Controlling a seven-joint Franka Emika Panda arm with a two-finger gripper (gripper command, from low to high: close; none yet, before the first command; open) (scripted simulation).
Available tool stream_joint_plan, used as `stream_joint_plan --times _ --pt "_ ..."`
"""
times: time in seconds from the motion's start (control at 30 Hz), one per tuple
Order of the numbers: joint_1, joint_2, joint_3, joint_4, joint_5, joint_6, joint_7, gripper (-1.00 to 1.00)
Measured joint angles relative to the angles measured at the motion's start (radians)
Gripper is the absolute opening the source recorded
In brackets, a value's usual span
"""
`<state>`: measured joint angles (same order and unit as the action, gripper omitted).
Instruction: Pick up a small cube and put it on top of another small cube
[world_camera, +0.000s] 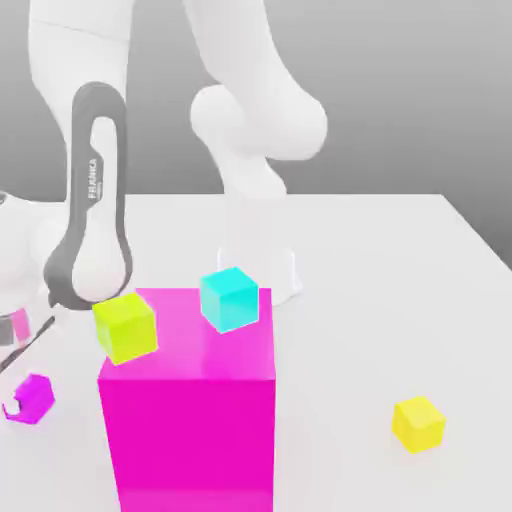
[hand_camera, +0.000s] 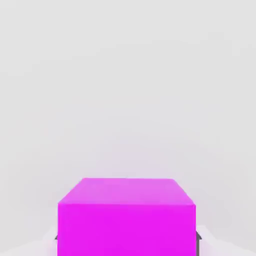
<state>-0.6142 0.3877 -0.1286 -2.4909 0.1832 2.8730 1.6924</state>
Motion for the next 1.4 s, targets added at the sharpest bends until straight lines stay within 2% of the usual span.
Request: stream_joint_plan --times 0.13,0.33,0.53,0.73,1.0,1.2,1.33,1.37,1.4 --pt "0.031 -0.133 -0.044 -0.028 -0.064 -0.103 0.047 -1.0" --pt "0.071 -0.174 0.065 0.031 -0.092 -0.147 -0.144 -1.0" --pt "0.116 -0.248 0.175 0.1 -0.057 -0.196 -0.364 -1.0" --pt "0.2 -0.328 0.268 0.165 0.028 -0.254 -0.611 -1.0" --pt "0.279 -0.604 0.301 0.102 0.026 -0.566 -0.612 -1.0" --pt "0.285 -0.823 0.352 0.023 -0.052 -0.816 -0.502 -1.0" --pt "0.283 -0.804 0.376 -0.067 -0.056 -0.722 -0.487 -1.0" --pt "0.282 -0.791 0.381 -0.088 -0.056 -0.688 -0.486 1.0" --pt "0.282 -0.791 0.381 -0.088 -0.056 -0.688 -0.486 1.0"
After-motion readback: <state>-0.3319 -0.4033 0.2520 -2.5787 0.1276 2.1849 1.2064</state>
